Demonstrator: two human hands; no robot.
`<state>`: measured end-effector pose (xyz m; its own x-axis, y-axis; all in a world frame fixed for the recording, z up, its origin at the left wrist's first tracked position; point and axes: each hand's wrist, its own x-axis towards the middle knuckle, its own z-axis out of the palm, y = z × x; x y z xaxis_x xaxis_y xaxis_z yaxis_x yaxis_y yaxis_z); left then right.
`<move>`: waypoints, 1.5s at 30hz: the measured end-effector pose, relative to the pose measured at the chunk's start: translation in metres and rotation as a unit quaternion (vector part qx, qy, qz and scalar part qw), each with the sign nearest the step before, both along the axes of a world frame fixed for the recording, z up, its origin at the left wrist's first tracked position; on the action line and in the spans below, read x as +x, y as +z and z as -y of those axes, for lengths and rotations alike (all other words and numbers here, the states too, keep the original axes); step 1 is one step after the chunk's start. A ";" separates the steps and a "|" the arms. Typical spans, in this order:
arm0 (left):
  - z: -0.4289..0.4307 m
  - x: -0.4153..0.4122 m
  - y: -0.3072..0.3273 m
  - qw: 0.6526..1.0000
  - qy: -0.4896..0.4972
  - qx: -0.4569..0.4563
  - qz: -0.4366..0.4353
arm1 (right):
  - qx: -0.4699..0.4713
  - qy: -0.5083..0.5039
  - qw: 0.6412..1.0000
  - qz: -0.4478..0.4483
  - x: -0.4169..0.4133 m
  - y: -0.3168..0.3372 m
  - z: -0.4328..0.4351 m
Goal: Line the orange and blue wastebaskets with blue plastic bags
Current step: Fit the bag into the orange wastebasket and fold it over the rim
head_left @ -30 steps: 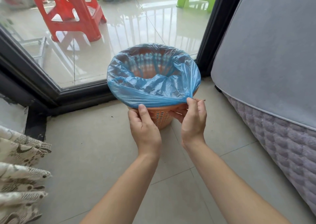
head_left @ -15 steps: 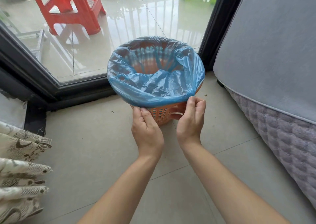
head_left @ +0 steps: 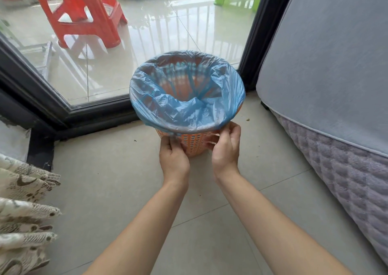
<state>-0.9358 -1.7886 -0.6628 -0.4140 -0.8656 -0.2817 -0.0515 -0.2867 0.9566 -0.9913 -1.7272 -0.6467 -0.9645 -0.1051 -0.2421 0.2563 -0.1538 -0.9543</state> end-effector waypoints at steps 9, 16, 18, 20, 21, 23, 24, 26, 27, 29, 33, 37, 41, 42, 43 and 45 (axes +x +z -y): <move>0.013 0.002 0.029 0.996 0.072 -0.036 -0.031 | 0.033 -0.067 0.997 0.005 -0.035 0.025 -0.012; 0.033 -0.012 0.026 0.985 0.048 -0.165 -0.012 | 0.051 -0.073 0.996 0.006 -0.049 0.036 -0.009; 0.038 -0.012 0.025 0.982 0.053 -0.179 -0.003 | 0.059 -0.061 0.996 0.018 -0.049 0.040 -0.011; 0.041 -0.013 0.023 0.982 0.054 -0.182 -0.008 | 0.091 -0.047 0.995 0.013 -0.054 0.041 -0.013; 0.043 -0.013 0.022 0.982 0.052 -0.181 -0.009 | 0.105 -0.044 0.993 0.007 -0.056 0.041 -0.015; 0.045 -0.013 0.021 0.983 0.045 -0.176 -0.010 | 0.105 -0.046 0.993 -0.002 -0.060 0.041 -0.017; 0.045 -0.013 0.020 0.984 0.042 -0.175 -0.011 | 0.095 -0.049 0.994 -0.008 -0.062 0.041 -0.016; 0.046 -0.014 0.020 0.983 0.042 -0.178 -0.008 | 0.080 -0.057 0.995 -0.018 -0.062 0.041 -0.015; 0.048 -0.015 0.020 0.982 0.043 -0.183 0.001 | 0.067 -0.061 0.996 -0.015 -0.061 0.041 -0.015; 0.051 -0.016 0.020 0.980 0.044 -0.191 0.020 | 0.011 -0.070 0.997 0.001 -0.058 0.038 -0.013; 0.060 -0.016 0.023 0.973 0.027 -0.223 0.047 | -0.076 -0.072 0.994 0.011 -0.054 0.028 -0.012; 0.074 -0.018 0.022 0.976 -0.003 -0.214 0.050 | -0.099 -0.039 0.993 0.060 -0.055 0.014 -0.006; 0.087 -0.019 0.013 0.980 -0.020 -0.191 0.048 | -0.104 -0.013 0.987 0.119 -0.059 0.013 -0.004; 0.088 -0.018 0.013 0.981 -0.021 -0.185 0.049 | -0.101 -0.012 0.987 0.127 -0.059 0.015 -0.006; 0.088 -0.018 0.014 0.983 -0.022 -0.179 0.046 | -0.097 -0.012 0.987 0.131 -0.060 0.017 -0.007; 0.090 -0.018 0.016 0.984 -0.028 -0.171 0.032 | -0.097 -0.015 0.985 0.141 -0.064 0.021 -0.010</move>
